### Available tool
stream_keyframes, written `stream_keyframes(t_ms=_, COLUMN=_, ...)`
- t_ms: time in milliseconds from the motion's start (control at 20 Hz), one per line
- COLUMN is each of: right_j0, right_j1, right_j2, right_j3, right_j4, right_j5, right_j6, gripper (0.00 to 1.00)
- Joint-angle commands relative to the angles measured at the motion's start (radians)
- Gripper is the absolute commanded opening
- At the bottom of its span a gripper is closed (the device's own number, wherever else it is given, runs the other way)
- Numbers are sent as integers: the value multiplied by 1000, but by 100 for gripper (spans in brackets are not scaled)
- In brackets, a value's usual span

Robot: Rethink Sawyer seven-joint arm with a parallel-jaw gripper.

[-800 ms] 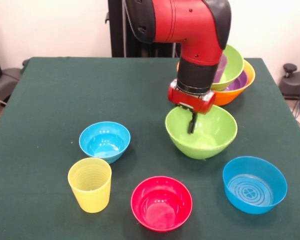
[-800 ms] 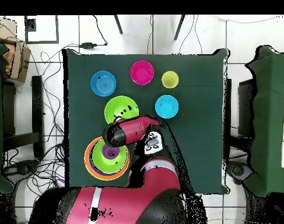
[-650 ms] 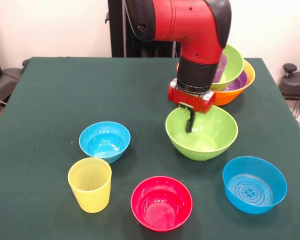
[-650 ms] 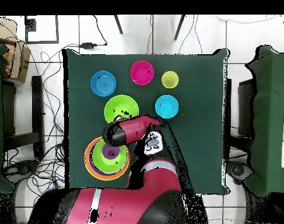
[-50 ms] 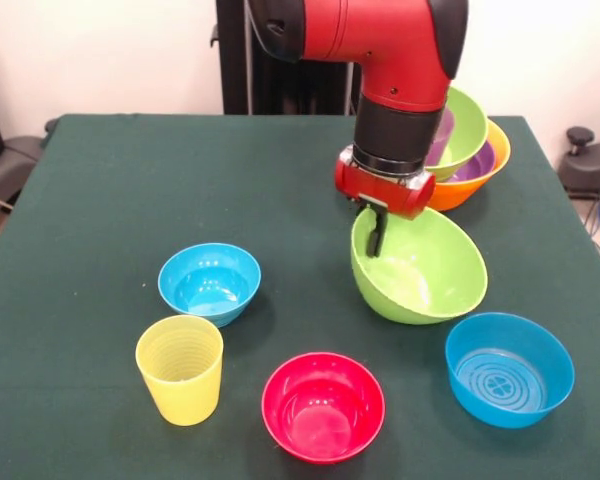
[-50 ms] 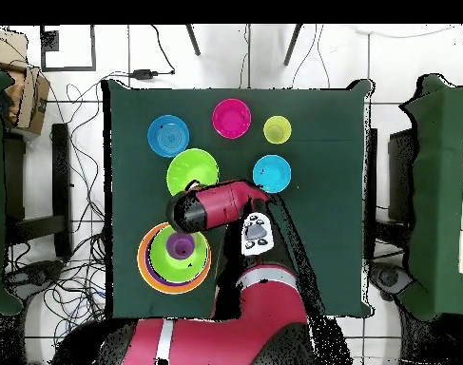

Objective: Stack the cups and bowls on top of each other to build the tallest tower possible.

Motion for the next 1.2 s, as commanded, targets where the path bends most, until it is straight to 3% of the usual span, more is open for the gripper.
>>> stream_keyframes(t_ms=50, right_j0=-24, right_j1=21, right_j2=118, right_j3=-14, right_j4=-12, right_j5=182, right_j6=-174, gripper=0)
stream_keyframes(t_ms=500, right_j0=-36, right_j1=-4, right_j2=146, right_j3=-16, right_j4=0, right_j5=252, right_j6=-174, gripper=0)
stream_keyframes(t_ms=1000, right_j0=-33, right_j1=-113, right_j2=158, right_j3=74, right_j4=28, right_j5=287, right_j6=-120, gripper=0)
stream_keyframes(t_ms=1200, right_j0=-35, right_j1=-164, right_j2=161, right_j3=87, right_j4=39, right_j5=345, right_j6=-126, gripper=0)
